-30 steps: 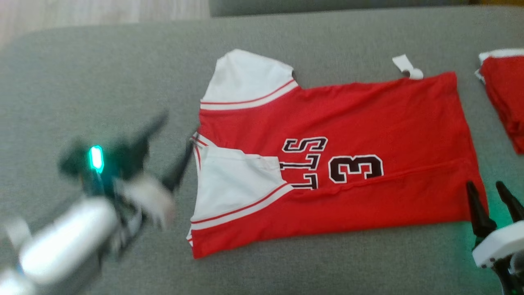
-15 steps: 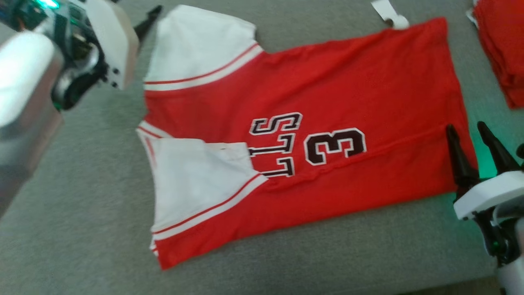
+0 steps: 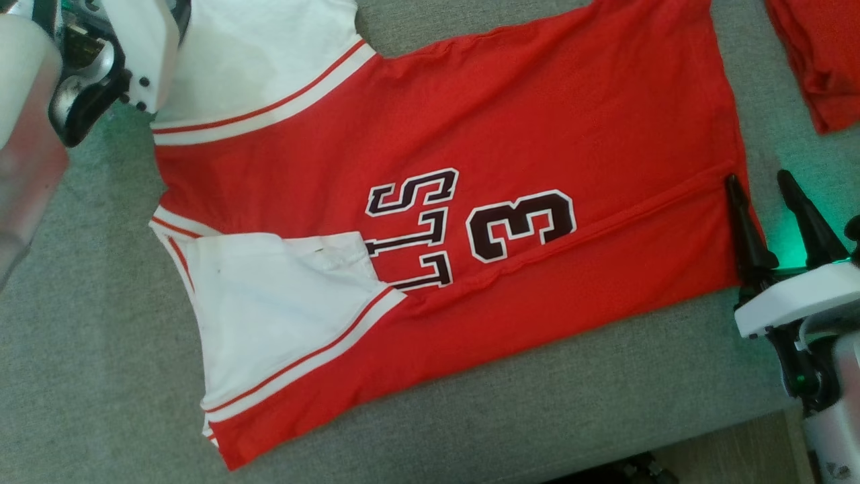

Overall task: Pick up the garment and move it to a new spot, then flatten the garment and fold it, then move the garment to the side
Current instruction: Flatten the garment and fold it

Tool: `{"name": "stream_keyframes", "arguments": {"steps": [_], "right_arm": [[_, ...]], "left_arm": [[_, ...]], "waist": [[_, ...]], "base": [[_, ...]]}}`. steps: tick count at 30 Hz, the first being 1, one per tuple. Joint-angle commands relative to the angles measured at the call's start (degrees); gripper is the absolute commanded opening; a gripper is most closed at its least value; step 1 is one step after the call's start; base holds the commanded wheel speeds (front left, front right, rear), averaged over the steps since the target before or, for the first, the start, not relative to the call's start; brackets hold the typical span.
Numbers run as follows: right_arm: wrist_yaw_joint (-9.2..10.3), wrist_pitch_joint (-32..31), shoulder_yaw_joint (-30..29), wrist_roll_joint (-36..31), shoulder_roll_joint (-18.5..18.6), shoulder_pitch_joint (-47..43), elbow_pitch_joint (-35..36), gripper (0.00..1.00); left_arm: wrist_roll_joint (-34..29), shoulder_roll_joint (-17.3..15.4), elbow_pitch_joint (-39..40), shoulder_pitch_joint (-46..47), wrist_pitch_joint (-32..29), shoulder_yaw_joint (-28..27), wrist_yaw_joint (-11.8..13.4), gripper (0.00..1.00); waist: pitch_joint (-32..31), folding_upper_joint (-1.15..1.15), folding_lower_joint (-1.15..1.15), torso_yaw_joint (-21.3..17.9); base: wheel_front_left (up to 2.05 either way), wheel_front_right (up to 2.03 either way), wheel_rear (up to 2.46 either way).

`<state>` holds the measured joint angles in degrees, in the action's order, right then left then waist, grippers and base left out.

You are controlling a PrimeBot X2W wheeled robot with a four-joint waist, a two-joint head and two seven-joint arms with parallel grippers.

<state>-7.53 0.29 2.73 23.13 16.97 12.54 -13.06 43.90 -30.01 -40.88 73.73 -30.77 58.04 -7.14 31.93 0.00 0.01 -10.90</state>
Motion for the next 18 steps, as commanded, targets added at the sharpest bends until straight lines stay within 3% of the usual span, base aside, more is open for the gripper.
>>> {"name": "stream_keyframes", "arguments": {"steps": [1,11,18], "right_arm": [[0.04,0.0,0.7,0.1,0.8,-0.9,0.0,1.00],[0.04,1.2,0.1,-0.6,0.6,-0.2,-1.5,1.00],[0.04,1.3,-0.6,-0.9,0.6,-1.1,-1.9,1.00]], "left_arm": [[0.3,-1.8,0.6,2.9,-0.6,-1.0,-0.3,1.00],[6.0,-1.7,7.4,2.4,0.6,4.5,-0.3,1.00],[9.2,-4.8,18.7,2.6,-1.4,10.9,-0.3,1.00]], "waist": [[0.1,0.00,-0.01,0.1],[-0.2,0.00,-0.01,1.3],[-1.9,0.00,-0.01,2.7]], "base": [[0.00,0.00,0.00],[0.00,0.00,0.00],[0.00,0.00,0.00]]}}
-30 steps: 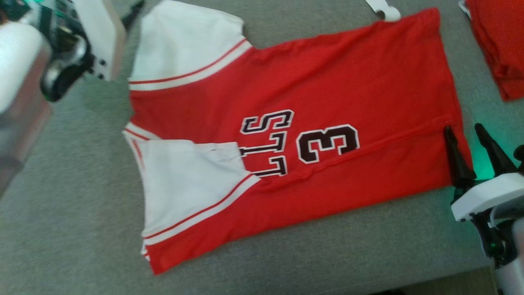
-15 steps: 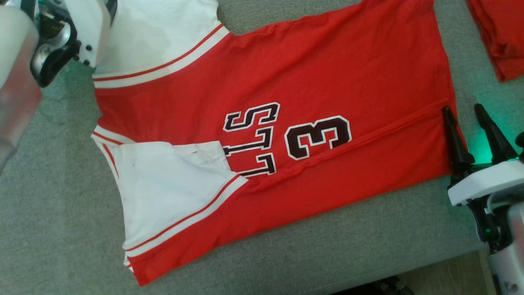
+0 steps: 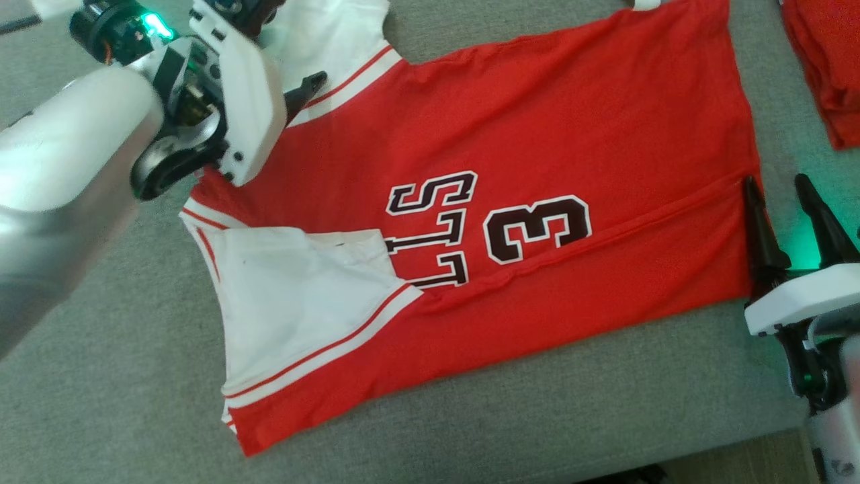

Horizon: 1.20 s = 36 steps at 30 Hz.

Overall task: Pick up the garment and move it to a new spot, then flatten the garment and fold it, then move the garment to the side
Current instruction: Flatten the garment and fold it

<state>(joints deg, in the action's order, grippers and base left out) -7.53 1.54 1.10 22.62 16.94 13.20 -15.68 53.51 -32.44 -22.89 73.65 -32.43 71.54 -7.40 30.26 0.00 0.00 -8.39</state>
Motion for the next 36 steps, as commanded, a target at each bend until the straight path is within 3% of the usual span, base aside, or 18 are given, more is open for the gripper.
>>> {"name": "stream_keyframes", "arguments": {"steps": [1,5,12,16,24,32,34,36], "right_arm": [[0.04,0.0,1.0,-0.4,0.6,-1.8,0.8,1.00],[0.04,-0.2,1.8,-0.4,0.4,-1.5,1.0,1.00],[0.04,0.1,2.5,0.0,0.5,-1.4,0.6,1.00],[0.04,0.6,2.4,0.2,0.4,-1.6,0.0,1.00],[0.04,1.3,3.1,0.1,0.1,-0.5,-0.8,1.00],[0.04,2.0,3.4,0.4,0.3,0.2,-1.3,1.00],[0.04,2.2,3.3,0.5,0.4,0.2,-1.5,1.00],[0.04,2.3,3.2,0.6,0.4,0.3,-1.7,1.00]], "left_arm": [[-1.4,-2.8,1.3,3.1,1.1,-2.1,-0.1,1.00],[-3.9,-3.0,0.3,4.4,5.9,-2.4,-0.1,1.00],[-5.1,-1.5,-2.1,5.2,9.6,-1.2,-0.1,1.00],[-8.9,-1.1,-0.3,5.7,10.7,0.8,-0.1,1.00],[-16.8,-0.5,1.8,5.0,8.9,1.8,-0.1,1.00],[-20.2,-1.0,2.6,3.5,7.5,1.8,-0.1,1.00],[-21.3,-1.1,2.4,3.6,7.6,1.8,-0.1,0.87],[-22.0,-1.1,2.1,3.9,7.7,1.8,-0.1,0.60]], "waist": [[-0.3,0.00,0.00,0.4],[-0.6,0.00,0.00,0.7],[-0.4,0.00,0.00,0.2],[-0.2,0.00,0.00,-0.1],[0.4,0.00,0.00,-0.5],[1.0,0.00,0.00,-0.8],[1.1,0.00,0.00,-0.7],[1.1,0.00,0.00,-0.7]], "base": [[0.00,0.00,0.00],[0.00,0.00,0.00],[0.00,0.00,0.00],[0.00,0.00,0.00],[0.00,0.00,0.00],[0.00,0.00,0.00],[0.00,0.00,0.00],[0.00,0.00,0.00]]}}
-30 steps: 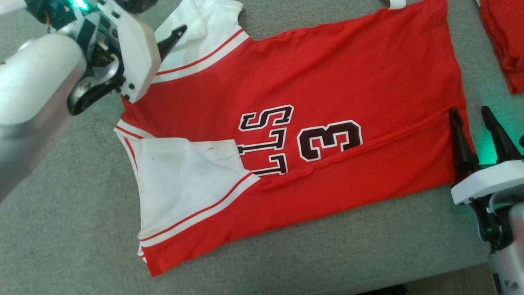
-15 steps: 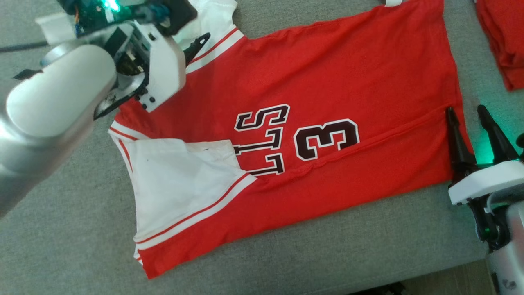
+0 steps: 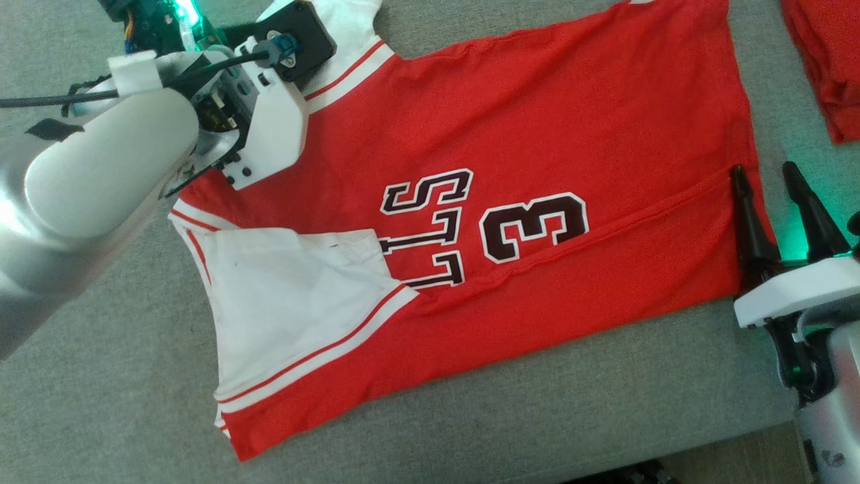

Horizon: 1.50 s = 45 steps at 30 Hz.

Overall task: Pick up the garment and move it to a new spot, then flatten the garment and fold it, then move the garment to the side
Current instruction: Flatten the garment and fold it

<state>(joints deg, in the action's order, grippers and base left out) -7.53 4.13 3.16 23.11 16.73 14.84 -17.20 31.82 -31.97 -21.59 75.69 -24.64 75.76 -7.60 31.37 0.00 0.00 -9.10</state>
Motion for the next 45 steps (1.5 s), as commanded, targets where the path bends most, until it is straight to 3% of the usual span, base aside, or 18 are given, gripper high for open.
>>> {"name": "stream_keyframes", "arguments": {"steps": [1,6,8,15,21,30,37,38,40,42,43,45], "right_arm": [[0.04,-0.3,1.2,0.1,0.6,-1.3,-0.2,1.00],[0.04,-0.5,1.4,0.2,0.6,-1.0,0.0,1.00],[0.04,-0.6,1.4,0.3,0.6,-0.9,0.0,1.00],[0.04,-0.9,1.7,0.0,1.6,0.2,1.0,1.00],[0.04,-9.0,4.7,1.4,5.9,8.9,2.5,1.00],[0.04,-24.2,7.6,4.5,8.5,26.1,-7.9,1.00],[0.04,-27.4,9.9,6.6,8.5,32.1,-14.0,0.98],[0.04,-27.4,10.2,6.8,8.6,32.7,-14.7,0.92],[0.04,-27.1,10.8,7.0,8.8,33.5,-15.7,0.58],[0.04,-26.7,11.6,7.1,9.1,34.0,-16.6,0.35],[0.04,-26.5,12.0,7.1,9.2,34.1,-16.9,0.18],[0.04,-25.5,12.9,7.0,9.6,34.5,-17.3,0.00]], "left_arm": [[-0.5,-1.5,0.6,2.0,-0.1,-2.4,0.1,0.48],[-1.0,-1.5,-0.5,2.4,-0.3,-2.4,0.1,0.20],[-0.7,-1.4,-0.8,2.4,-0.2,-2.4,0.1,0.00],[-1.0,-1.4,-1.6,3.4,2.4,-2.4,0.1,0.00],[-1.7,-1.3,-3.9,6.5,6.5,-2.4,0.1,0.00],[-2.5,0.9,-8.1,9.2,11.7,-2.5,0.1,0.00],[-2.5,1.8,-9.7,9.4,12.8,-2.5,0.1,0.00],[-2.5,1.9,-9.8,9.4,13.0,-2.5,0.1,0.00],[-2.5,2.2,-10.0,9.3,13.0,-2.5,0.1,0.00],[-2.5,2.4,-10.1,9.4,13.0,-2.5,0.1,0.00],[-2.4,2.4,-10.2,9.4,13.0,-2.5,0.1,0.00],[-2.4,2.5,-10.3,9.5,13.1,-2.5,0.1,0.00]], "waist": [[0.0,0.00,0.00,0.1],[0.2,0.00,0.00,0.2],[0.3,0.00,0.00,0.3],[-0.4,0.00,0.00,0.8],[-1.7,0.00,0.00,2.1],[-1.5,0.00,0.00,5.2],[-1.3,0.00,0.00,6.5],[-1.3,0.00,0.00,6.7],[-1.2,0.00,0.00,7.0],[-1.3,0.00,0.00,7.2],[-1.3,0.00,0.00,7.3],[-1.4,0.00,0.00,7.5]], "base": [[0.00,0.00,0.00],[0.00,0.00,0.00],[0.00,0.00,0.00],[0.00,0.00,0.00],[0.00,0.00,0.00],[0.00,0.00,0.00],[0.00,0.00,0.00],[0.00,0.00,0.00],[0.00,0.00,0.00],[0.00,0.00,0.00],[0.00,0.00,0.00],[0.00,0.00,0.00]]}}
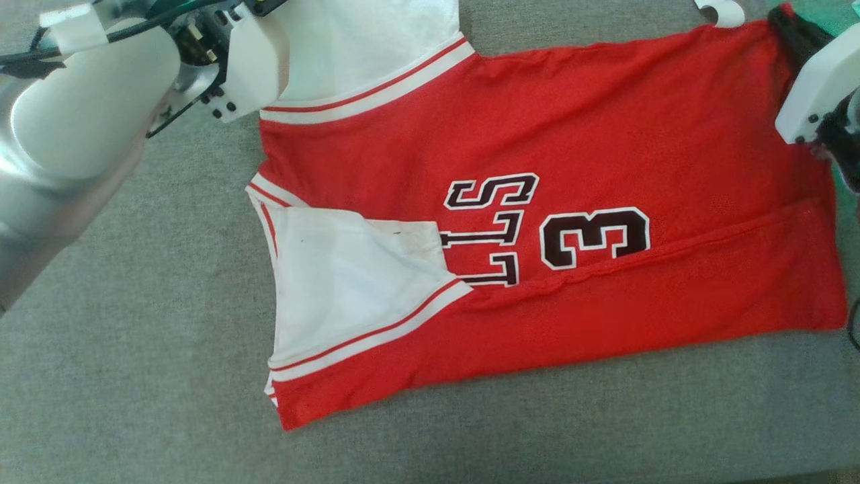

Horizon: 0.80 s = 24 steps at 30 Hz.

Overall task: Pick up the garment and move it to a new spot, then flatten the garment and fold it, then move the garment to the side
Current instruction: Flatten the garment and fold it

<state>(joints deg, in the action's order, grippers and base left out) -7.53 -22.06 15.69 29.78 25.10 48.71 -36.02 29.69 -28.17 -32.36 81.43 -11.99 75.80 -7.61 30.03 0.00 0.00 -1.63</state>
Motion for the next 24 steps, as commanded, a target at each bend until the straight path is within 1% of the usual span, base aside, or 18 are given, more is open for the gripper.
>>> {"name": "stream_keyframes", "arguments": {"steps": [1,4,6,8,10,13,16,20,24], "right_arm": [[0.04,1.2,0.8,0.1,1.4,0.9,1.4,0.00],[0.04,3.2,1.8,-0.1,2.0,1.7,0.9,0.00],[0.04,4.5,1.8,0.4,2.0,2.5,0.6,0.00],[0.04,6.1,1.5,0.9,2.1,3.3,0.6,0.00],[0.04,7.8,0.9,1.3,2.3,4.0,0.5,0.00],[0.04,10.3,-0.4,1.9,2.5,4.8,0.3,0.00],[0.04,11.6,-1.2,2.8,3.3,4.6,0.3,0.00],[0.04,12.5,-1.7,3.6,4.3,2.1,0.9,0.00],[0.04,13.4,-2.9,4.6,5.0,-2.3,2.0,0.00]], "left_arm": [[-0.3,-1.3,0.4,3.8,0.5,-2.5,0.1,0.00],[-0.8,-1.5,0.2,4.1,1.0,-2.5,0.1,0.00],[-4.4,-1.9,0.2,4.8,1.6,-2.5,0.1,0.00],[-6.3,-2.1,-0.2,5.5,3.0,-2.5,0.2,0.00],[-7.8,-2.2,-1.1,6.5,5.0,-2.5,1.1,0.00],[-9.8,-2.4,-2.6,8.1,8.2,-2.8,3.4,0.00],[-8.5,-1.8,-3.1,7.9,10.5,-4.2,4.5,0.00],[-5.4,-1.8,-1.8,5.5,12.7,-5.6,4.6,0.00],[-2.0,-3.4,2.6,0.6,11.8,-5.9,4.5,0.00]], "waist": [[-0.1,0.00,0.00,0.1],[-0.1,0.00,0.00,0.2],[-0.2,0.00,0.00,0.2],[-0.3,0.00,0.00,0.2],[-0.4,0.00,0.00,0.3],[-0.8,0.00,0.00,0.3],[-1.6,0.00,0.00,0.6],[-3.2,0.00,0.00,1.2],[-5.1,0.00,0.00,2.2]], "base": [[0.00,0.00,0.00],[0.00,0.00,0.00],[0.00,0.00,0.00],[0.00,0.00,0.00],[0.00,0.00,0.00],[0.00,0.00,0.00],[0.00,0.00,0.00],[0.00,0.00,0.00],[0.00,0.00,0.00]]}}
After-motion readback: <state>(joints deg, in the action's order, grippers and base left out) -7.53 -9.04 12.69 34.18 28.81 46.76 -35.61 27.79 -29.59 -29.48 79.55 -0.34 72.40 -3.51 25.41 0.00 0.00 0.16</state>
